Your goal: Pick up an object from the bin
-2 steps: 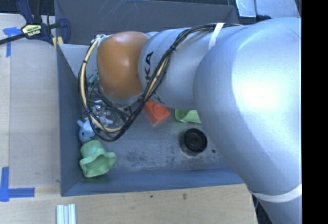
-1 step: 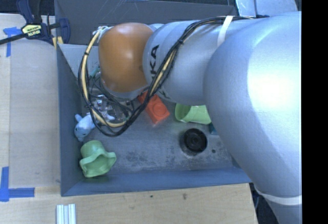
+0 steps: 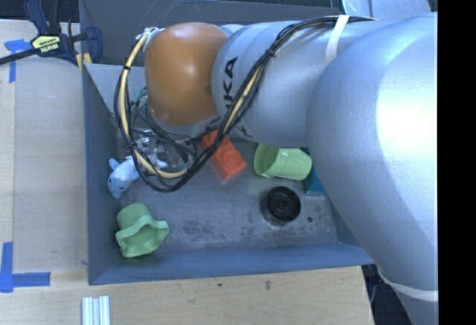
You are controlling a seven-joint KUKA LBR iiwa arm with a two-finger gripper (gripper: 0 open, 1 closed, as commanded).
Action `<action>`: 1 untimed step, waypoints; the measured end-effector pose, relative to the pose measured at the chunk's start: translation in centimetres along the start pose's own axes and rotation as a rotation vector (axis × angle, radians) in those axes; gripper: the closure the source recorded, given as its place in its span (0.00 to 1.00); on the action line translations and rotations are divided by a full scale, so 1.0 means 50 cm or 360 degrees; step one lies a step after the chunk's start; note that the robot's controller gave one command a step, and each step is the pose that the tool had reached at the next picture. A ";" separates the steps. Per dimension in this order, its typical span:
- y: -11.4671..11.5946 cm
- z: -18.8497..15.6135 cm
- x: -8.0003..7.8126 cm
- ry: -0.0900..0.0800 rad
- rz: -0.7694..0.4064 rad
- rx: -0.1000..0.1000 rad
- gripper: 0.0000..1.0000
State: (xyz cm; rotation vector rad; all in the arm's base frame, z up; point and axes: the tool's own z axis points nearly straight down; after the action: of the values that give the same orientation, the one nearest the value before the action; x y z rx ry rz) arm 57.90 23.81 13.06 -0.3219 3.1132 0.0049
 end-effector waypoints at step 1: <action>0.000 -0.019 -0.001 -0.0001 0.0000 0.0000 1.00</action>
Offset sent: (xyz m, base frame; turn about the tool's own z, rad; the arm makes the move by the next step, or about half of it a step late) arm 0.0001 0.0000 0.0179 0.0000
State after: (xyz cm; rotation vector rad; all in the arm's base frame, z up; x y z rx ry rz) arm 57.93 23.82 14.02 -0.3218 3.1124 0.0054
